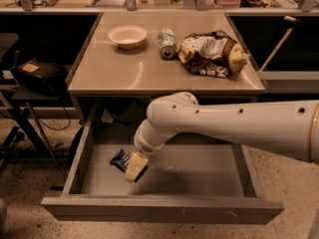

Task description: Pick rxbar blueberry from top drawer and place on counter

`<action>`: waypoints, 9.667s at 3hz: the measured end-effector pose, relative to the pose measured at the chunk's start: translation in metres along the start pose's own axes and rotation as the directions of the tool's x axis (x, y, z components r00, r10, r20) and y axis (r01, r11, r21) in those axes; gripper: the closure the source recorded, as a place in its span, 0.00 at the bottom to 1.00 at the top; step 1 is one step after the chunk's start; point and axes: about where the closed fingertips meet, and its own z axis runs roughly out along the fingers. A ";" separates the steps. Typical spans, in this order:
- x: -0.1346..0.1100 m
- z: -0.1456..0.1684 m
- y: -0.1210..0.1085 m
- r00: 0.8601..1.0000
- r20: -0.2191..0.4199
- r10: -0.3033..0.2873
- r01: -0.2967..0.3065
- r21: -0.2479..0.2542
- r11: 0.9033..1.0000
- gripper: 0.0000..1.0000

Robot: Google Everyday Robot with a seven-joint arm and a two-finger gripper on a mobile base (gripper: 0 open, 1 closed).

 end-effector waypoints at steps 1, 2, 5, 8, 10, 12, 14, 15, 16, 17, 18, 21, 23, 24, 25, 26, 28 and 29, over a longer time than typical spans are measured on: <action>-0.002 0.025 0.000 0.989 0.143 0.043 -0.028 -0.104 0.994 0.00; -0.012 0.059 -0.003 0.961 0.270 0.054 0.006 -0.215 0.977 0.00; 0.001 0.040 0.002 0.991 0.129 -0.039 0.035 0.030 0.999 0.00; -0.004 0.032 -0.001 0.991 0.087 -0.102 0.092 0.115 0.989 0.42; -0.004 0.032 -0.001 0.991 0.088 -0.103 0.092 0.115 0.989 0.88; -0.015 0.002 -0.015 0.984 0.140 -0.107 0.084 0.166 0.983 1.00; -0.014 0.002 -0.014 0.984 0.138 -0.112 0.089 0.167 0.982 0.59; -0.014 0.002 -0.014 0.984 0.138 -0.112 0.089 0.167 0.982 0.35; -0.014 0.002 -0.014 0.984 0.138 -0.112 0.089 0.167 0.982 0.12; -0.014 0.002 -0.014 0.984 0.138 -0.113 0.089 0.167 0.982 0.00; -0.014 0.002 -0.014 0.984 0.138 -0.113 0.089 0.167 0.982 0.00; -0.016 0.036 -0.027 0.972 0.230 -0.047 0.031 0.075 0.997 0.00; -0.016 0.036 -0.027 0.972 0.230 -0.047 0.031 0.074 0.997 0.39; -0.016 0.036 -0.027 0.972 0.230 -0.047 0.031 0.074 0.997 0.63; -0.016 0.036 -0.027 0.972 0.230 -0.047 0.031 0.074 0.997 0.85; -0.017 0.036 -0.027 0.972 0.230 -0.047 0.031 0.074 0.997 1.00; -0.046 -0.022 -0.006 0.953 0.224 -0.205 0.148 0.249 0.957 1.00; -0.066 -0.085 0.008 0.930 0.203 -0.306 0.208 0.393 0.896 1.00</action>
Offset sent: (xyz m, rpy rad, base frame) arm 0.0263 0.0584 -0.0773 0.4854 0.2338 0.1896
